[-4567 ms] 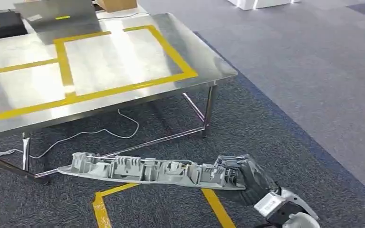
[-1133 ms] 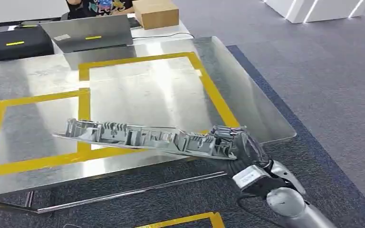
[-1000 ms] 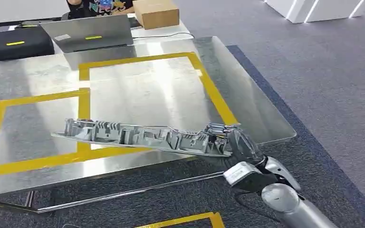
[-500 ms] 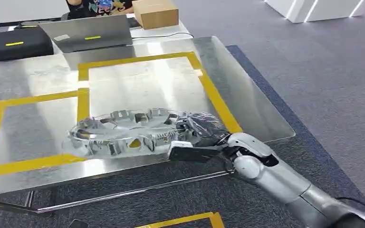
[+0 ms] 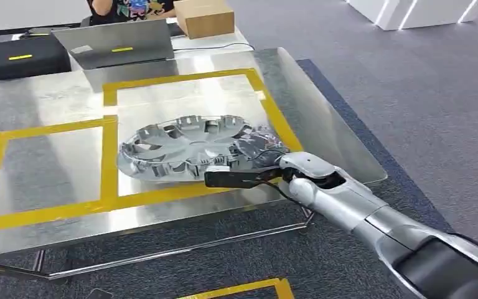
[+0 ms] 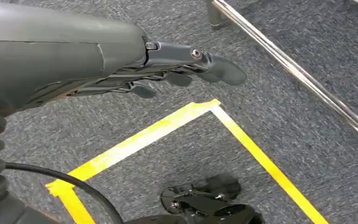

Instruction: Take the parts from the cabinet and place them on the table.

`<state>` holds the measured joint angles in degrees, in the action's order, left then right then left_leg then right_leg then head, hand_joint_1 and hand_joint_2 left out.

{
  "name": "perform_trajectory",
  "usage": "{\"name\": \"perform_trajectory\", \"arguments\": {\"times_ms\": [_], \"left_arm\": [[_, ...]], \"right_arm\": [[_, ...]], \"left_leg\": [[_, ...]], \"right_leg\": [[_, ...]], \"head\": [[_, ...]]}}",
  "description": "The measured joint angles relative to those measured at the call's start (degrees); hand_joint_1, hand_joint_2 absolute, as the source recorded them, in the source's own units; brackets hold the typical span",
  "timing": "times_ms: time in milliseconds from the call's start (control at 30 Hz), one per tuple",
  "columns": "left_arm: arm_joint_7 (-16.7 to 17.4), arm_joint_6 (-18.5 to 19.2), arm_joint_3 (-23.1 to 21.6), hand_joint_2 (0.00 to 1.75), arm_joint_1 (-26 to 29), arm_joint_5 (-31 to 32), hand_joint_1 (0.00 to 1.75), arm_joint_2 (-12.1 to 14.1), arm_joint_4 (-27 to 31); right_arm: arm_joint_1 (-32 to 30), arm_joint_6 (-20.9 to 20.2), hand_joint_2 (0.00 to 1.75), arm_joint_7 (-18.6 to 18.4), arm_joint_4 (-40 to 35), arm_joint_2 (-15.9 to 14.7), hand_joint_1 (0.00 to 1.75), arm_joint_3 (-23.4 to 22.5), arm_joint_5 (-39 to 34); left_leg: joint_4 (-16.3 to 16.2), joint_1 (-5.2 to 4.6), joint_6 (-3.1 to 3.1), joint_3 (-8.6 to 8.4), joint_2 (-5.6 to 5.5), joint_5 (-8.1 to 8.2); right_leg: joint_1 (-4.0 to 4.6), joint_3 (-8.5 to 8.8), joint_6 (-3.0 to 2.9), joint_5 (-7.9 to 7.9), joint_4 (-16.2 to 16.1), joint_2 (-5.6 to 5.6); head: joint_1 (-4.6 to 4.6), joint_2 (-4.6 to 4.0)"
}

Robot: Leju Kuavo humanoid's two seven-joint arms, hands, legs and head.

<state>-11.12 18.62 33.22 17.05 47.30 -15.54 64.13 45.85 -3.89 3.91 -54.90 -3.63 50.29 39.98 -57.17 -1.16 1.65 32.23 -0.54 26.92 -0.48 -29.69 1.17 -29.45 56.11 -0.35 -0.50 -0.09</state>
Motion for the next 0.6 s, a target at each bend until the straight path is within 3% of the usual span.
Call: {"name": "perform_trajectory", "arguments": {"times_ms": [167, 533, 567, 600], "left_arm": [[1.5, 0.4, 0.0, 1.75, 0.2, -0.5, 0.0, 0.0, 0.0], [2.4, 1.1, 0.1, 1.75, 1.3, -0.2, 0.0, -0.4, 0.6], [2.4, 1.1, 0.2, 1.75, 1.6, 0.2, 0.0, -0.7, 0.9], [2.3, 1.2, 0.2, 1.75, 1.8, 0.6, 0.0, -0.8, 1.1]], "right_arm": [[3.1, 0.1, 1.75, -2.9, 6.0, 2.1, 1.75, 0.9, 0.3], [5.0, 1.4, 1.75, -4.0, 10.5, 3.5, 1.75, 1.5, 1.8], [5.0, 1.7, 0.0, -4.0, 10.9, 3.6, 0.0, 1.5, 2.3], [5.0, 1.8, 0.0, -4.0, 11.3, 3.7, 0.0, 1.6, 2.6]], "left_leg": [[0.0, 0.0, 0.01, -0.04, -0.01, -0.01], [0.0, -0.01, 0.01, -0.07, -0.01, -0.01], [0.0, -0.01, 0.01, -0.07, -0.01, -0.01], [0.0, -0.01, 0.01, -0.07, -0.01, -0.01]], "right_leg": [[0.0, 0.03, 0.0, 0.0, 0.0, -0.04], [-0.01, 0.08, 0.0, 0.0, 0.0, -0.03], [-0.01, 0.07, 0.0, 0.0, 0.0, -0.03], [-0.01, 0.08, 0.0, 0.0, 0.0, -0.02]], "head": [[0.0, 0.0], [0.02, 0.0], [-0.02, 0.0], [0.02, 0.0]]}}
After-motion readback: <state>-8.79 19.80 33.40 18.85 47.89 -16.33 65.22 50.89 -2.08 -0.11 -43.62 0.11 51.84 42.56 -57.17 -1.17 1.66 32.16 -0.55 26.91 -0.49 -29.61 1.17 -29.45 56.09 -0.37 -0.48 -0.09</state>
